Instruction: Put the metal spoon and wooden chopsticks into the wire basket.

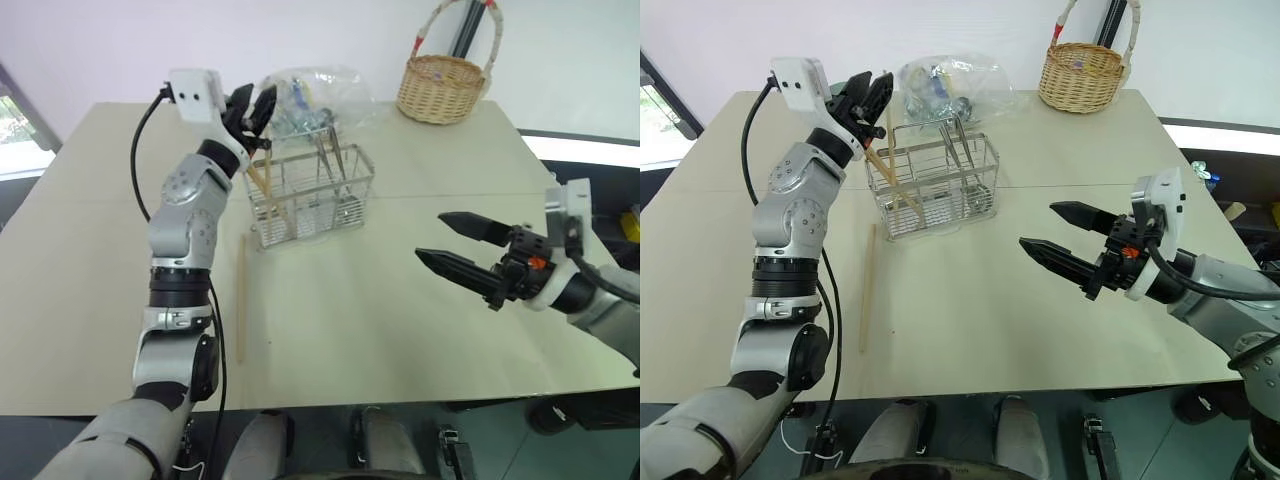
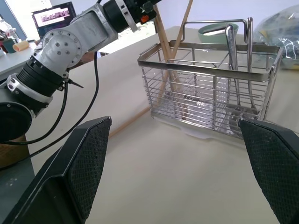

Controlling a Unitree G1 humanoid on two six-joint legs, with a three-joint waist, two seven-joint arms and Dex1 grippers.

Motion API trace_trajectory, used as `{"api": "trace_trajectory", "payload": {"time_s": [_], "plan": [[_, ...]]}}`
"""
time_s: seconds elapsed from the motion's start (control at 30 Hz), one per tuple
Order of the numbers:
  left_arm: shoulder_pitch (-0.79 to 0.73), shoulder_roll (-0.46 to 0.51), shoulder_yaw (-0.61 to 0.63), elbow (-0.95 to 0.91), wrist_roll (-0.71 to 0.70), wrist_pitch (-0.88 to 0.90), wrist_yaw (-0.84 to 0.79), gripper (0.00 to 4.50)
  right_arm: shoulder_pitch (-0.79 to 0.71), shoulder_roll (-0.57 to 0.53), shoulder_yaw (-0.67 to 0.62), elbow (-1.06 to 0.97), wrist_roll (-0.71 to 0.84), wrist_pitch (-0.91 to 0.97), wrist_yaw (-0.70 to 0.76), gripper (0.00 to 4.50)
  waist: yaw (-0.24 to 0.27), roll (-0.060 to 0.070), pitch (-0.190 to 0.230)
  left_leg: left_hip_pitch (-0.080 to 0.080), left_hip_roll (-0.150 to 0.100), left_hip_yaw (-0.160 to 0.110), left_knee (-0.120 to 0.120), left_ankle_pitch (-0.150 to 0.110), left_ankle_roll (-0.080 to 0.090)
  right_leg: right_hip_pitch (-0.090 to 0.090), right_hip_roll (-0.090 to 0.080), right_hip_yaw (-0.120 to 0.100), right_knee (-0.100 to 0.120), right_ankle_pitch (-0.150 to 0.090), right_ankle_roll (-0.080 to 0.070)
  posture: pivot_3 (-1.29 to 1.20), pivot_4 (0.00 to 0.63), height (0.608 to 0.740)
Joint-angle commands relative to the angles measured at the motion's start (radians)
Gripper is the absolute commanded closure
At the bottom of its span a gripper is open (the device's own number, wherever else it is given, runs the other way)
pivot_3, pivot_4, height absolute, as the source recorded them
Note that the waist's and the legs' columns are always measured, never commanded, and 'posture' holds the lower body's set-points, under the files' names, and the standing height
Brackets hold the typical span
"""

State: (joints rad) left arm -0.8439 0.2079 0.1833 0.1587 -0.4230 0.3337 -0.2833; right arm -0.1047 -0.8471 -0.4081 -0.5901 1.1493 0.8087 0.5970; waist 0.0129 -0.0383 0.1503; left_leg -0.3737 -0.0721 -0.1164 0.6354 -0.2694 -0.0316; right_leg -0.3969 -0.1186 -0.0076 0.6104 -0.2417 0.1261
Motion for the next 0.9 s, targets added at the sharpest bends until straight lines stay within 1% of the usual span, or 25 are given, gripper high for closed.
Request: {"api": "trace_trajectory", "payload": {"time_s": [0.03, 0.1, 0.2, 0.3, 0.4, 0.53, 0.63, 0.77, 0.9], "plan": [[0.003, 0.069, 0.058, -0.112, -0.044, 0.087, 0.014, 0.11, -0.036, -0.005, 0.012, 0.018, -0.018, -0.018, 0.015, 0.0, -0.003, 0.001, 0.0, 0.0, 0.0, 0.0, 0.0, 0.0, 0.0, 0.0, 0.0, 0.0, 0.0, 0.0, 0.0, 0.0, 0.15, 0.681], [-0.006, 0.104, 0.08, -0.14, -0.073, 0.142, 0.017, 0.04, -0.045, -0.004, 0.021, 0.029, -0.028, -0.02, 0.022, 0.0, -0.001, 0.001, 0.0, 0.0, 0.001, 0.0, -0.001, 0.0, 0.0, -0.001, 0.001, 0.0, 0.0, 0.0, 0.0, 0.0, 0.15, 0.681], [-0.082, 0.177, 0.156, -0.178, -0.18, 0.294, 0.045, 0.04, -0.052, -0.008, 0.045, 0.042, -0.067, -0.032, 0.049, 0.0, 0.0, 0.0, 0.001, 0.0, 0.001, -0.001, -0.001, 0.0, 0.0, -0.001, 0.002, 0.0, 0.001, 0.0, 0.0, 0.0, 0.15, 0.681], [-0.223, 0.263, 0.273, -0.112, -0.322, 0.471, 0.098, 0.04, -0.058, -0.008, 0.075, 0.037, -0.092, -0.043, 0.084, 0.0, 0.002, -0.001, 0.002, -0.001, 0.0, -0.002, 0.001, 0.0, 0.0, 0.0, 0.001, -0.001, 0.001, 0.0, 0.0, 0.0, 0.15, 0.681], [-0.307, 0.361, 0.3, -0.045, -0.354, 0.598, 0.108, 0.04, -0.076, -0.005, 0.094, 0.046, -0.109, -0.047, 0.104, 0.0, -0.001, 0.0, 0.001, 0.0, 0.0, -0.001, 0.001, 0.0, 0.0, 0.0, 0.001, -0.001, 0.001, 0.0, 0.001, 0.0, 0.15, 0.681], [-0.344, 0.507, 0.246, 0.051, -0.313, 0.822, 0.13, 0.04, -0.099, -0.002, 0.113, 0.063, -0.133, -0.048, 0.124, 0.0, -0.003, 0.002, 0.001, 0.003, 0.0, -0.001, -0.003, 0.0, 0.001, 0.0, 0.001, -0.001, 0.002, -0.001, 0.001, 0.0, 0.15, 0.681], [-0.327, 0.554, 0.228, 0.086, -0.256, 0.925, 0.191, 0.04, -0.11, 0.0, 0.12, 0.077, -0.146, -0.051, 0.138, 0.0, -0.001, 0.001, 0.001, 0.003, 0.0, -0.002, -0.003, 0.0, 0.0, -0.001, 0.003, -0.001, 0.003, -0.001, 0.001, 0.0, 0.15, 0.681], [-0.29, 0.543, 0.265, 0.124, -0.161, 1.003, 0.317, 0.04, -0.135, 0.003, 0.124, 0.102, -0.153, -0.041, 0.149, 0.0, -0.001, 0.001, 0.001, 0.002, 0.0, -0.002, -0.002, 0.0, -0.001, -0.001, 0.003, -0.001, 0.002, -0.001, 0.001, 0.0, 0.15, 0.681], [-0.178, 0.514, 0.259, 0.055, -0.131, 1.142, 0.33, 0.04, -0.166, -0.001, 0.136, 0.114, -0.145, -0.024, 0.16, 0.0, -0.001, 0.001, 0.001, 0.002, 0.0, -0.002, -0.004, 0.0, -0.001, -0.002, 0.001, 0.0, 0.002, -0.001, 0.001, 0.0, 0.15, 0.681]]}}
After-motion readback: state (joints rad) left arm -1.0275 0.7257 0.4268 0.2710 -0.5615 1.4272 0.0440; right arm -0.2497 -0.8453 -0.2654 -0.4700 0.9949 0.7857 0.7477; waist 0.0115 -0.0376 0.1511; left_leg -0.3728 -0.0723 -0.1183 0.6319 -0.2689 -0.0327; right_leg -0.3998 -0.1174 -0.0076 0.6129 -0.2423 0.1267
